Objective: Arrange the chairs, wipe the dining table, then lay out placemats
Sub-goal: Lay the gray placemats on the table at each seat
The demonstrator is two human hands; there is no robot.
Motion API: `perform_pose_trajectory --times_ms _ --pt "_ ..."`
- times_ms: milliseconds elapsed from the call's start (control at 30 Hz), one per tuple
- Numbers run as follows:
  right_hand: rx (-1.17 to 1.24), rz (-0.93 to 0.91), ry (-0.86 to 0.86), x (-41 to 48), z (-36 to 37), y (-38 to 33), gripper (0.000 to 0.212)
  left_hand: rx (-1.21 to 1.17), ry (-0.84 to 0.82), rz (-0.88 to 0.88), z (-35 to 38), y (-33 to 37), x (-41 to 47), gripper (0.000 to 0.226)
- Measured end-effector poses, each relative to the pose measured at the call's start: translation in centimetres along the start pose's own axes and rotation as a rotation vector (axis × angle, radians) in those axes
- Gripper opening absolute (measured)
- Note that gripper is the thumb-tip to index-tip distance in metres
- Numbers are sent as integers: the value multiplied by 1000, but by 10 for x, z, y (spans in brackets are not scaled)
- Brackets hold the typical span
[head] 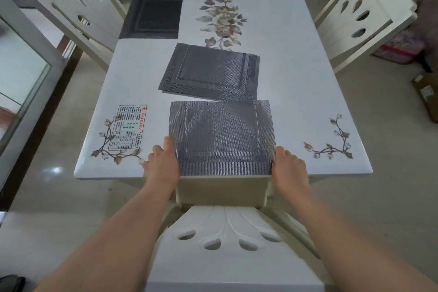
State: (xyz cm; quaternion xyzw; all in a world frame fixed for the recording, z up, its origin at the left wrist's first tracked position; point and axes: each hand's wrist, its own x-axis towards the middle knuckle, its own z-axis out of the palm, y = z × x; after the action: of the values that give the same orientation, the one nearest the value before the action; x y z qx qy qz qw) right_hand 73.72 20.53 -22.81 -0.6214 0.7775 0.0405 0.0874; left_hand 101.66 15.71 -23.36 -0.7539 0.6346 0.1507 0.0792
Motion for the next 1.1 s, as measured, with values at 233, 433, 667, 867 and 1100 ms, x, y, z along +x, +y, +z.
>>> perform_pose_trajectory --times_ms 233,433,667,867,1100 --pt "-8 6 -10 1 3 0 17 36 -3 12 4 0 1 66" --pt "-11 5 -6 2 -1 -2 25 54 -15 -3 0 4 1 53" --pt "9 -24 42 26 -23 -3 33 -47 15 -19 -34 17 11 37" --pt "127 -7 71 71 -51 -18 36 -187 73 -40 -73 28 49 32" --pt "244 21 59 134 -71 -49 41 -413 122 -60 -99 38 114 37"
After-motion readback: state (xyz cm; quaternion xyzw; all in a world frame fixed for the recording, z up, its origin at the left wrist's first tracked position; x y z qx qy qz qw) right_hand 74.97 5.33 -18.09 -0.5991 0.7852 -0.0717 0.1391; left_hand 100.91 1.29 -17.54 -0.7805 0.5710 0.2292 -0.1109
